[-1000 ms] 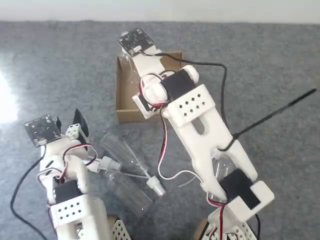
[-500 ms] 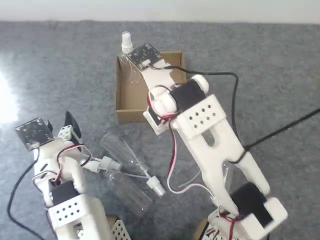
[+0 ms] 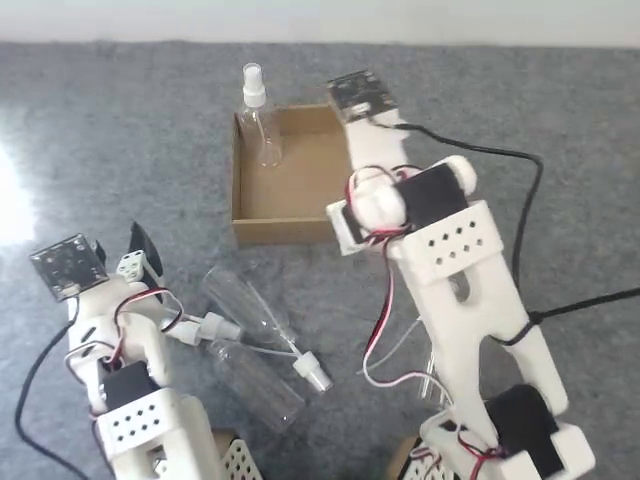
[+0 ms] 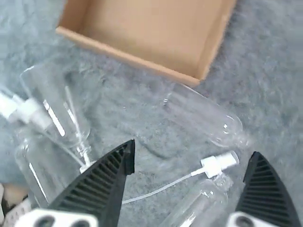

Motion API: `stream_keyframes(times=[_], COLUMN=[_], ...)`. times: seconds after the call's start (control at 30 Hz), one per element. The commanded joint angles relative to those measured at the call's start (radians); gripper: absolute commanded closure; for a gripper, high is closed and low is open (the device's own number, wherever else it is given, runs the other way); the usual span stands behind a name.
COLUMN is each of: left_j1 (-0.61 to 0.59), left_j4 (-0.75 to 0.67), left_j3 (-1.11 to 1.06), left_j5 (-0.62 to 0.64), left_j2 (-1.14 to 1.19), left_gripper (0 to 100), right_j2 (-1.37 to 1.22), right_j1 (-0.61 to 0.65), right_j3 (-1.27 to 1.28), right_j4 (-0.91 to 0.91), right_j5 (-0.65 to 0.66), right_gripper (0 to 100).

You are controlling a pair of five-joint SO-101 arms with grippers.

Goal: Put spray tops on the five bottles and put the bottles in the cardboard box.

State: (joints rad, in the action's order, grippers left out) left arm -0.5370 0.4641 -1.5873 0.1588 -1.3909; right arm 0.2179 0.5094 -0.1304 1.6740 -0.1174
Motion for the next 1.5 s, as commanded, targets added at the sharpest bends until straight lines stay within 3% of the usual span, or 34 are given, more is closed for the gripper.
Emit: stream_keyframes(times=[0.0,0.6,0.8,1.47], left_j1=[0.002,0.000,-0.002,0.002], left_j4=[-0.028,-0.026,-0.026,-0.026], left_j3=[0.039,0.038,0.038,0.036], left_j5=[0.002,0.002,0.000,-0.002], left_j2=[-0.011,-0.011,-0.011,-0.009], left_gripper=[81,81,81,81], right_j2=[0.056,0.061,0.061,0.053], right_j1=[-0.051,-0.122,-0.180,-0.278], right_j3=[-0.003,0.331,0.486,0.801], right_j4=[0.065,0.101,-0.039,-0.266], right_j5=[-0.037,-0.034,-0.032,0.103], right_gripper=[67.1,67.2,67.2,67.3])
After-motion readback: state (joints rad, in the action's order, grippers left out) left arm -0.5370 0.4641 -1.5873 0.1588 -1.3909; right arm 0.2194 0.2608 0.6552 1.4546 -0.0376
